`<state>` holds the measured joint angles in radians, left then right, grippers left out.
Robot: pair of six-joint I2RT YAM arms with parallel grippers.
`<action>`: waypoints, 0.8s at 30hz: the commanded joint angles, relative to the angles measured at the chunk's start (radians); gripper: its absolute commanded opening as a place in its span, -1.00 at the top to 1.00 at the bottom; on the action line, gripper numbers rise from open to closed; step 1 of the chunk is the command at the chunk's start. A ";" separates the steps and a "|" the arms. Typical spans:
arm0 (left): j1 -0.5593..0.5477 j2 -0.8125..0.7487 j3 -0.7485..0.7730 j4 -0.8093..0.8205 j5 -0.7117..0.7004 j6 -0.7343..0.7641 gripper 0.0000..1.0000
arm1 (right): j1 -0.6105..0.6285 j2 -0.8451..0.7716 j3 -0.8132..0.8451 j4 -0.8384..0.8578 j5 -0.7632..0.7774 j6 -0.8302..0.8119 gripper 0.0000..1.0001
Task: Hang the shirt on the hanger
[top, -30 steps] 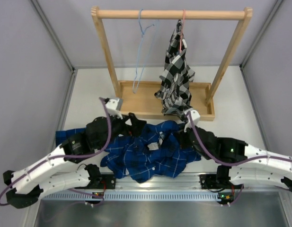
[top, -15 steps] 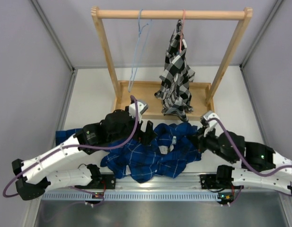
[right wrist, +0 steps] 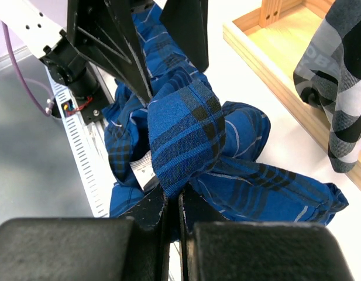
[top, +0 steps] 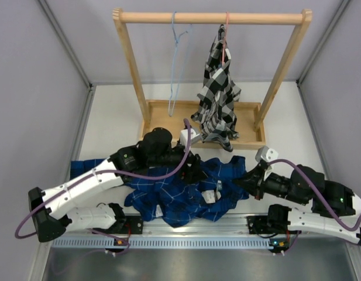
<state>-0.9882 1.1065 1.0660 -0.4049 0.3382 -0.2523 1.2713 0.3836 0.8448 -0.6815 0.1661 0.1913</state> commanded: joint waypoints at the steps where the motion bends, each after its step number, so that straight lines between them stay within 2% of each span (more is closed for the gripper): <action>1: 0.003 0.029 0.006 0.092 0.140 0.028 -0.60 | -0.007 0.008 0.008 0.022 0.002 -0.021 1.00; 2: 0.003 0.029 -0.007 0.092 0.140 0.027 -0.50 | -0.006 0.000 0.008 0.023 0.007 -0.021 1.00; 4: 0.006 0.021 -0.035 0.097 0.136 0.021 -0.47 | -0.007 -0.012 0.011 0.026 0.013 -0.024 1.00; 10: 0.016 -0.028 -0.142 0.135 0.127 0.013 -0.17 | -0.007 -0.028 0.028 0.028 0.027 -0.024 1.00; 12: 0.020 -0.037 -0.162 0.161 0.133 0.013 0.04 | -0.007 -0.028 0.027 0.040 0.027 -0.026 1.00; 14: 0.020 -0.042 -0.170 0.172 0.140 0.013 0.15 | -0.007 -0.025 0.022 0.048 0.029 -0.024 1.00; 15: 0.022 -0.042 -0.170 0.175 0.143 0.010 0.35 | -0.007 -0.022 0.019 0.054 0.039 -0.024 1.00; 18: 0.022 -0.048 -0.169 0.176 0.128 0.002 0.62 | -0.007 -0.006 0.013 0.063 0.070 -0.015 1.00; 22: 0.020 -0.089 -0.143 0.149 0.062 -0.025 0.64 | -0.007 0.059 0.004 0.082 0.188 0.022 1.00; 24: 0.020 -0.106 -0.121 0.117 -0.062 -0.054 0.64 | -0.006 0.096 0.007 0.086 0.261 0.080 1.00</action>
<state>-0.9703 1.0481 0.8997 -0.3115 0.3977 -0.2676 1.2713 0.4179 0.8448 -0.6643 0.2928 0.2016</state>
